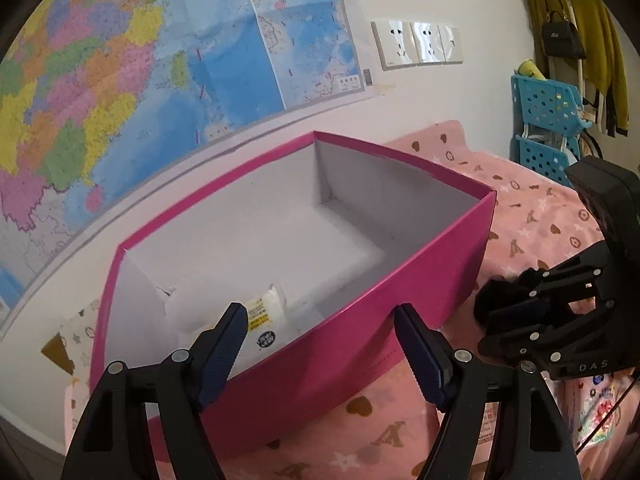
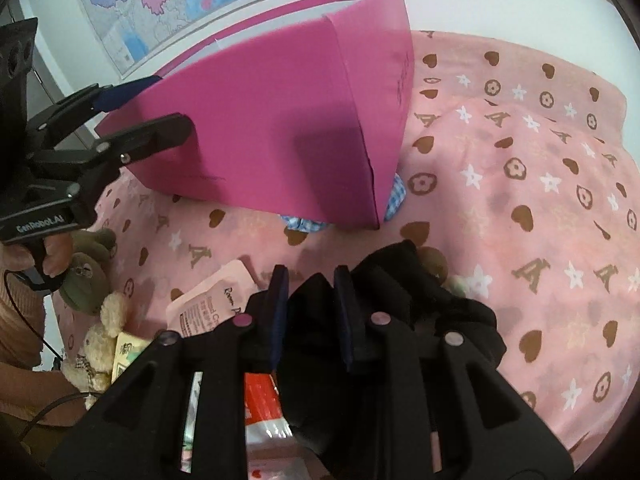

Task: Organize soft objects
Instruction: 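Grasp the blue checked scrunchie with the right gripper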

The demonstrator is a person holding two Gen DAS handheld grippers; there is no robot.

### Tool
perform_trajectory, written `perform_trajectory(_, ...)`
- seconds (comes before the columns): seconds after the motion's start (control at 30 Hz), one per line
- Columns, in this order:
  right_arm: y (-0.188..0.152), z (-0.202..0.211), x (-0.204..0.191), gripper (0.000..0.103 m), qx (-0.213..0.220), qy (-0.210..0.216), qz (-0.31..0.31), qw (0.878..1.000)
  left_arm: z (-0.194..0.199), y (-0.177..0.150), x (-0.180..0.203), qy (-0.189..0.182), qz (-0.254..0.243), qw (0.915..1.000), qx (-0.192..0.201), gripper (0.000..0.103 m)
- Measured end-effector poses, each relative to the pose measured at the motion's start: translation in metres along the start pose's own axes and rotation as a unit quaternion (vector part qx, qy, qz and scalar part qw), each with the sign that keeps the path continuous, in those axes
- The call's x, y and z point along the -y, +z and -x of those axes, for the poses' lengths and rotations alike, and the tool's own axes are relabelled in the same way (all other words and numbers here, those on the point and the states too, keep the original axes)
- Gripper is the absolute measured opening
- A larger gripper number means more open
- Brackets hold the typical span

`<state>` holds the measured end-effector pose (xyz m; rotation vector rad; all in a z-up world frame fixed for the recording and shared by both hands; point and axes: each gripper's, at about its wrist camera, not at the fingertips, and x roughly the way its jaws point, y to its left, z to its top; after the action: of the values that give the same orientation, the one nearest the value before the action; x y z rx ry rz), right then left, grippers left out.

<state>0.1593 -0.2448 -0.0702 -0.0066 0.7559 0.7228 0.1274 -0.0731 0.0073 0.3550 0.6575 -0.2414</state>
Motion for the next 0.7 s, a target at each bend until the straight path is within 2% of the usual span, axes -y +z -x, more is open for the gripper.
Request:
perform_trajectory(0.17,0.010,-0.009,-0.006,0.048,0.007,-0.018,0.005,1.000,0.005,0.007,-0.002,0.006,-0.005,0.9999,0.009,0.079)
perform_trajectory(0.33,0.025,-0.032,-0.006,0.058,-0.007,-0.034,0.003,0.999,0.006,0.009,-0.001,0.010,-0.009,0.9998,0.012,0.079)
perform_trajectory(0.43,0.030,-0.042,-0.010,0.058,-0.014,-0.050,0.016,0.999,0.007,0.010,-0.003,0.007,-0.005,0.9999,0.013,0.079)
perform_trajectory(0.5,0.032,-0.044,-0.010,0.051,-0.012,-0.056,0.017,0.998,0.008,0.011,-0.006,0.003,0.003,0.9999,0.015,0.079)
perform_trajectory(0.53,0.032,-0.045,-0.009,0.024,-0.011,-0.060,0.019,0.998,0.009,0.012,-0.008,0.000,0.007,0.9999,0.015,0.079)
perform_trajectory(0.57,0.032,-0.045,-0.008,0.006,-0.016,-0.057,0.016,0.998,0.008,0.012,-0.008,-0.004,0.010,0.9998,0.015,0.079)
perform_trajectory(0.7,0.019,-0.037,-0.012,0.005,-0.020,-0.033,0.034,0.999,0.003,0.008,-0.006,-0.015,0.010,0.9998,0.004,0.079)
